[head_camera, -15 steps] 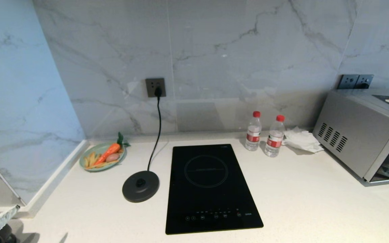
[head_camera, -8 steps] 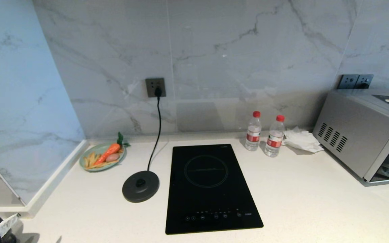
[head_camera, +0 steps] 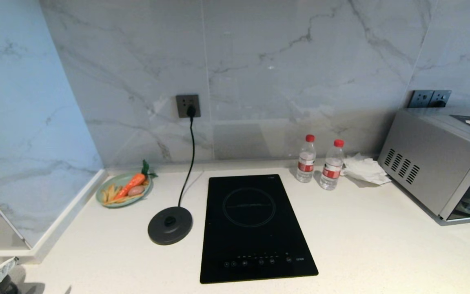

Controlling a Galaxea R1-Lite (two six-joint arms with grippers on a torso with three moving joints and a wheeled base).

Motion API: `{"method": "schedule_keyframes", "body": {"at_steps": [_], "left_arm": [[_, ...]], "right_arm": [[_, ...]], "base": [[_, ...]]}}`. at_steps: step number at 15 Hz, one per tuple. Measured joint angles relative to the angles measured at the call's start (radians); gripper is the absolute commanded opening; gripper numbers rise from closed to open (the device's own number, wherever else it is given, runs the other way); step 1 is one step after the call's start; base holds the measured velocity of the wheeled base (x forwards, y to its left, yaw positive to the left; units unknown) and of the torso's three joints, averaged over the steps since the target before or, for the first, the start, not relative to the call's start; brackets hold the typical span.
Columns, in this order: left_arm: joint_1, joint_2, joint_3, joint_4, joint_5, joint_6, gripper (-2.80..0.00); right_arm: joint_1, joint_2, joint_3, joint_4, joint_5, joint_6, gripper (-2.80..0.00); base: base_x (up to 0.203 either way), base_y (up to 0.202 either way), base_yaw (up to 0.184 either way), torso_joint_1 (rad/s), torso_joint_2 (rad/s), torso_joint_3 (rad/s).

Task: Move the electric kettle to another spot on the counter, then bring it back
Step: Place it by the sink

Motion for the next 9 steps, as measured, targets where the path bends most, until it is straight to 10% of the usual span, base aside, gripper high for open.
{"method": "schedule_keyframes", "body": {"at_steps": [9], "left_arm": [[-0.005,-0.003,-0.003,0.0,-0.003,0.018,0.0]], "right_arm": [[0.0,0.0,0.0,0.0,0.0,0.0,-2.8]], "base": [[-0.063,0.0,-0.001,0.001,0.0,0.001]]}}
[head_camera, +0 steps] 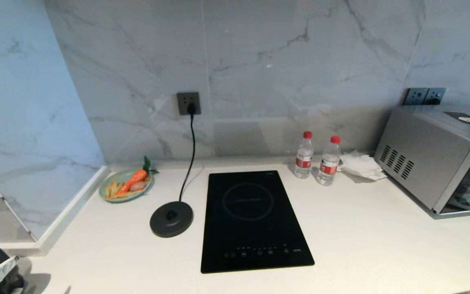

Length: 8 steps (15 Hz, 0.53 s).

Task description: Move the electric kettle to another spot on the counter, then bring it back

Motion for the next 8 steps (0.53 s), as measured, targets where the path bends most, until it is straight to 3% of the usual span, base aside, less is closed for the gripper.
{"method": "schedule_keyframes", "body": {"at_steps": [8], "left_arm": [[-0.002,0.001,0.003,0.0,-0.001,0.008,0.0]], "right_arm": [[0.0,0.0,0.0,0.0,-0.001,0.0,-2.8]], "base": [[-0.185,0.0,-0.003,0.0,0.0,0.002]]}}
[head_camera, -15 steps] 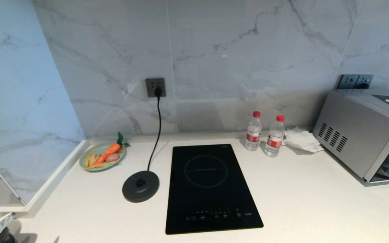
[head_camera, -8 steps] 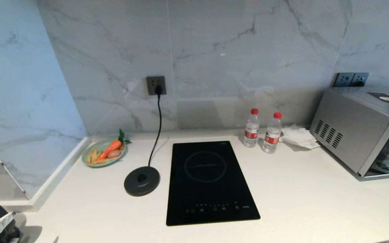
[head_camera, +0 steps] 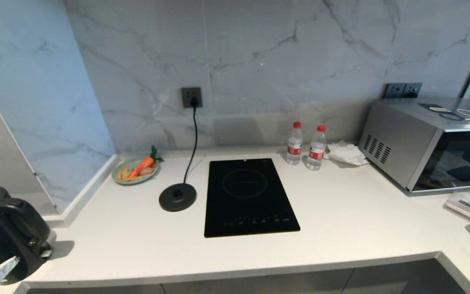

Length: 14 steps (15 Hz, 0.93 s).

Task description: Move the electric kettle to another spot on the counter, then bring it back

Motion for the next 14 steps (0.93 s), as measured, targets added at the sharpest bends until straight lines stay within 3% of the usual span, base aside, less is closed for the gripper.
{"method": "schedule_keyframes", "body": {"at_steps": [14], "left_arm": [[-0.003,-0.007,0.033,0.0,0.002,0.058,0.0]], "right_arm": [[0.0,0.0,0.0,-0.001,0.0,0.0,-2.8]], "base": [[0.0,0.0,0.0,0.0,0.0,0.0]]}}
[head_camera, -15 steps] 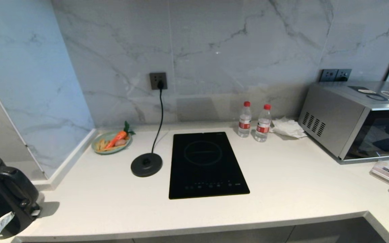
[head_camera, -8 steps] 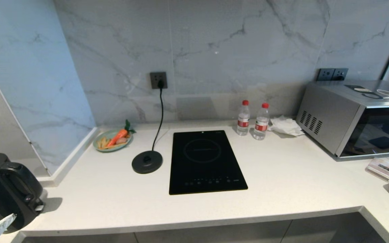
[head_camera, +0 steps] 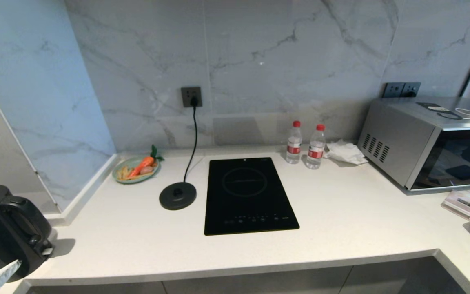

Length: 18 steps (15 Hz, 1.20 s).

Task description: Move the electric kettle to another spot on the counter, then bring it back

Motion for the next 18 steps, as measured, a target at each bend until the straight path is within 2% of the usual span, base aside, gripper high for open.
{"method": "schedule_keyframes", "body": {"at_steps": [6,10,13,16,18], "left_arm": [[-0.065,-0.082,0.033,0.0,0.024,-0.027,0.0],[-0.077,-0.177,0.034,0.002,0.027,-0.102,0.0],[-0.066,-0.343,0.033,0.057,0.027,-0.18,0.0],[-0.03,-0.607,-0.037,0.204,0.026,-0.287,0.0],[-0.036,-0.81,-0.192,0.444,0.018,-0.39,0.0]], "right_arm": [[0.0,0.0,0.0,0.0,0.0,-0.001,-2.8],[0.0,0.0,0.0,0.001,0.0,0.0,-2.8],[0.0,0.0,0.0,0.0,0.0,0.0,-2.8],[0.0,0.0,0.0,0.0,0.0,0.002,-2.8],[0.0,0.0,0.0,0.0,0.0,0.0,-2.8]], "base": [[0.0,0.0,0.0,0.0,0.0,0.0],[0.0,0.0,0.0,0.0,0.0,0.0],[0.0,0.0,0.0,0.0,0.0,0.0],[0.0,0.0,0.0,0.0,0.0,0.0],[0.0,0.0,0.0,0.0,0.0,0.0]]}}
